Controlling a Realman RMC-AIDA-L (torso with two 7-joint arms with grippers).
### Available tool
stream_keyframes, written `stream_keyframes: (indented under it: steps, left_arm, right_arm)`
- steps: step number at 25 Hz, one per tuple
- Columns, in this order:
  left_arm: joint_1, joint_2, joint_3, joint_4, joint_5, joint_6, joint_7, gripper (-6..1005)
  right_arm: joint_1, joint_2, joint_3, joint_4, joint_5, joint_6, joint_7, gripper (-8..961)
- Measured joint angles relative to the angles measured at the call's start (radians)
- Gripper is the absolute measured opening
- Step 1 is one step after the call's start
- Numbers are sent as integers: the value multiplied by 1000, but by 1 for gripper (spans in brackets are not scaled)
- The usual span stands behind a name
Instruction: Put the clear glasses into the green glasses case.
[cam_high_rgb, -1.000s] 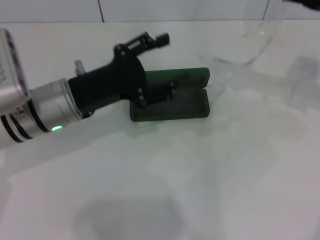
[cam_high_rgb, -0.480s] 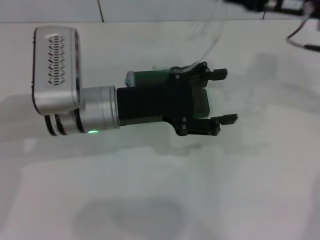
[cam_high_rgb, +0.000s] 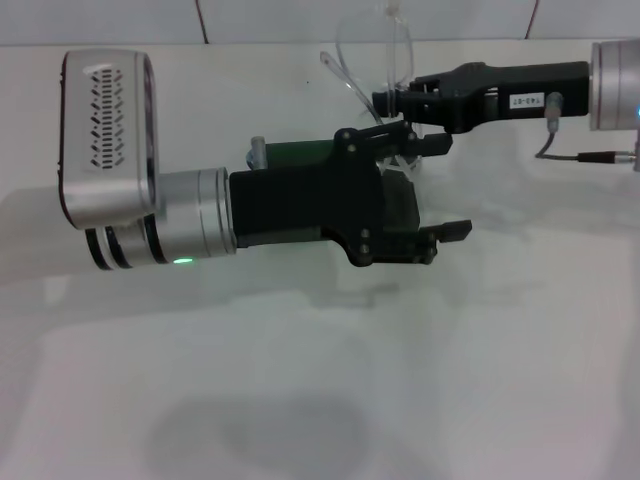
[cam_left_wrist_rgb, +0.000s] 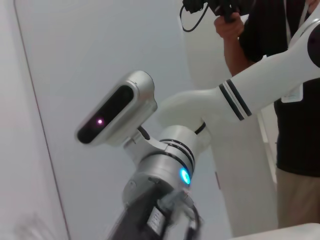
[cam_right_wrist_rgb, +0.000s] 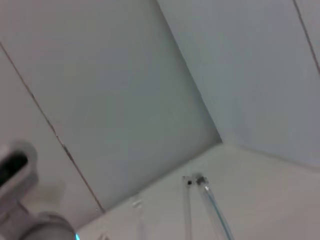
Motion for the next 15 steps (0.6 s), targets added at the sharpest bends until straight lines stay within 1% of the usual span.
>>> stream_keyframes:
  steps: [3, 9, 15]
  left_arm:
    - [3, 1, -2, -2, -4, 2, 0, 816]
    - [3, 2, -2, -4, -5, 3, 1, 816]
    - [-3, 3, -2, -6, -5, 4, 1, 816]
  right_arm:
    - [-8, -13, -1, 0, -25, 1, -1, 113]
    - [-23, -31, 3, 0, -28, 0, -1, 114]
    - [-26, -41, -4, -1, -31, -11, -4, 114]
